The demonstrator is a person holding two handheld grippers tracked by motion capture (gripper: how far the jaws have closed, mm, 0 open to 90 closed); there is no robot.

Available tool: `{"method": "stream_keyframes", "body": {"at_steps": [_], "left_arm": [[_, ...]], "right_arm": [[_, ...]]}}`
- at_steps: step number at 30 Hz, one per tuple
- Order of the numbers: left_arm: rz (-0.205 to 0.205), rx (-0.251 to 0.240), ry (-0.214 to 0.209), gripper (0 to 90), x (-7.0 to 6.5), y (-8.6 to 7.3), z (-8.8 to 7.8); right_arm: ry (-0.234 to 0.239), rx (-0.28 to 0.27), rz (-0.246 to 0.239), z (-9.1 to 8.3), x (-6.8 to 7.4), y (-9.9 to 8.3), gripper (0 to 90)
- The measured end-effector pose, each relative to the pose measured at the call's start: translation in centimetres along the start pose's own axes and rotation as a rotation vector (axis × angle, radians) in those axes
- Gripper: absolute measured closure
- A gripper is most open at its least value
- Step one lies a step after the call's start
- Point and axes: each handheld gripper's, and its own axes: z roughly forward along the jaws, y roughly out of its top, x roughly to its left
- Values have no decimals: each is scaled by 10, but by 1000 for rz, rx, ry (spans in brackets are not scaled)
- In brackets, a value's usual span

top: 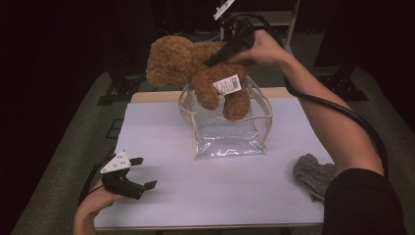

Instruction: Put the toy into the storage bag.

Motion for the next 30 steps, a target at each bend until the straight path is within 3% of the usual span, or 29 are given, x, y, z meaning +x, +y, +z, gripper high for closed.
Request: {"method": "stream_keyframes", "body": {"at_steps": [6, 16, 30], "left_arm": [[2, 6, -1, 30, 0, 0, 1], [-3, 13, -4, 30, 1, -2, 3], [-4, 15, -7, 30, 1, -3, 3]], "right_arm": [[19, 6, 7, 4, 6, -15, 506], [-37, 3, 99, 7, -26, -38, 504], [-68, 56, 142, 23, -35, -68, 502]]}}
